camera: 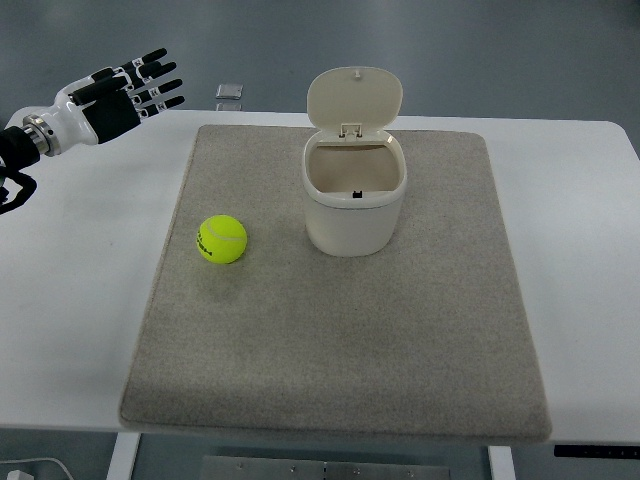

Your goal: Put tennis ball into box with left hand

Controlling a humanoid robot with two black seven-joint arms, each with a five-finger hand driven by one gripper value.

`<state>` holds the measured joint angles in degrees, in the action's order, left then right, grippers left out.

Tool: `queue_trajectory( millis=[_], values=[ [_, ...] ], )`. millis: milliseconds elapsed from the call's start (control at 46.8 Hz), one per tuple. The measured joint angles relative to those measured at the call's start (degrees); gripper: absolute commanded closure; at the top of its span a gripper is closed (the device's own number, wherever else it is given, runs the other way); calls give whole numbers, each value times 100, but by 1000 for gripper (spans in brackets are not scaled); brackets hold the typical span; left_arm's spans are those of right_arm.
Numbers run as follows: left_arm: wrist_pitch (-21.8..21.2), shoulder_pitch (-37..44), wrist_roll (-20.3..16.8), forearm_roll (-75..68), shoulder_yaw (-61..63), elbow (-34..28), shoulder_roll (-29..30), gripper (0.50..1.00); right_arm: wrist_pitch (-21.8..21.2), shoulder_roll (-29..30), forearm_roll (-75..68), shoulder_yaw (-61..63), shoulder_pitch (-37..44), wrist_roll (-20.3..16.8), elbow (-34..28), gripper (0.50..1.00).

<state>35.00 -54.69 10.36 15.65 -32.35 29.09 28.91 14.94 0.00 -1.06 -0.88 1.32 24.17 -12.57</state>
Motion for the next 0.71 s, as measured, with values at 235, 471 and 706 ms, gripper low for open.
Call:
queue_trajectory(
  millis=[235,471,706],
  values=[
    [0,8,5,0,49,9,-9,508,0,0,0,0,0,0,0,562],
    [0,-9,2,7,192,-176,-85,508,0,0,-1,0,0,0,0,562],
    [0,-191,-21,-427,335,-332,-104,508,0,0,-5,0,-1,0,0,562]
  ],
)
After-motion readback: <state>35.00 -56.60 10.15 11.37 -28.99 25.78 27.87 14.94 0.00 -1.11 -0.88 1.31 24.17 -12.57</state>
